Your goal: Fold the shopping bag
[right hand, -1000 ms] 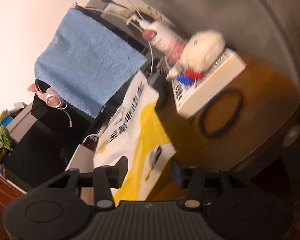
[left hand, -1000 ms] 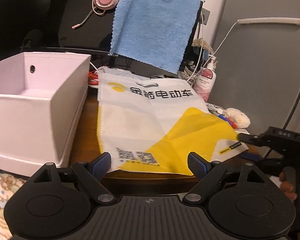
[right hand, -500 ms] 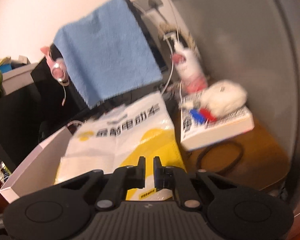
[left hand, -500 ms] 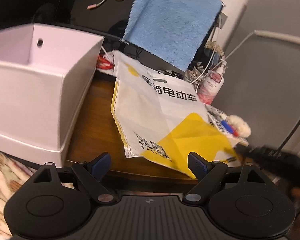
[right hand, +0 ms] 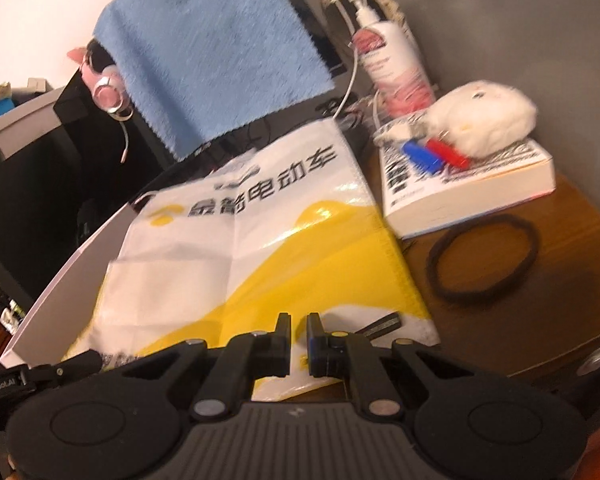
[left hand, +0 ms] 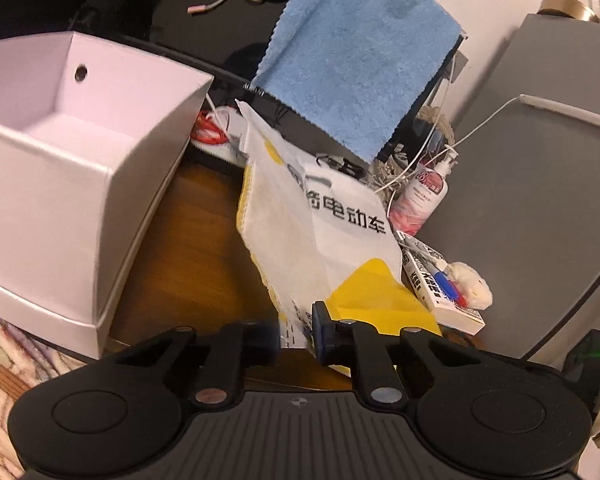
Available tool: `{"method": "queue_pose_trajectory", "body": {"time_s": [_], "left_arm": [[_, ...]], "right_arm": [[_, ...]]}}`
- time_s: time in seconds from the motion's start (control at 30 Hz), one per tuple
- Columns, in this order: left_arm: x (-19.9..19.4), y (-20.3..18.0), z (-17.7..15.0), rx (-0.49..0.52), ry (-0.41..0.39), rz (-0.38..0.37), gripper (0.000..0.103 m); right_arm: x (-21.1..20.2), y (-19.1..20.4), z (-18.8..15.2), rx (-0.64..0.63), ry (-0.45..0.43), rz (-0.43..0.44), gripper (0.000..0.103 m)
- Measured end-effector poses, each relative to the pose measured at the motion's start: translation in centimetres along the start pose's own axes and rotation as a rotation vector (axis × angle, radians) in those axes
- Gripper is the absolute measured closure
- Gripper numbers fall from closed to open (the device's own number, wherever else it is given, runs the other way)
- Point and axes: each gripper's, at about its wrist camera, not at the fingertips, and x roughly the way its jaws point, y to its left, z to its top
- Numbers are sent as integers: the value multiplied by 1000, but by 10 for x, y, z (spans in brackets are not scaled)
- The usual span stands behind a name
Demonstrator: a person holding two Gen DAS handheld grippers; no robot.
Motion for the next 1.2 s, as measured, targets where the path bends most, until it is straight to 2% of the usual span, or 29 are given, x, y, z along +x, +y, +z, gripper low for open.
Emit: {"method": "queue_pose_trajectory", "body": {"time_s": [0.17,0.37,0.47,0.57,0.7,0.9,1.03,1.2], "left_arm": [[-19,-9,7,71,-64,5,94],[-29,-34,11,219,-116,28,94],[-24,-50,10,290,-110,-3,94],[-10,-67,6,333,-78,-51,94],[6,-86,-2,388,-49,-96,94],[30,-101,-13,389,13,-174,88],[40,-107,-20,393,40,-193,80],[53,-111,-26,378,88,-216,68]], "right_arm": [[11,12,-2,-2,56,60,95],[21,26,-8,10,133,159,93],[25,26,-10,37,162,203,94],[24,25,-10,48,162,208,94],[12,15,-8,81,129,210,93],[-28,-9,0,137,21,182,92],[-50,-24,2,182,-28,187,90],[-59,-35,3,217,-44,179,90]]}}
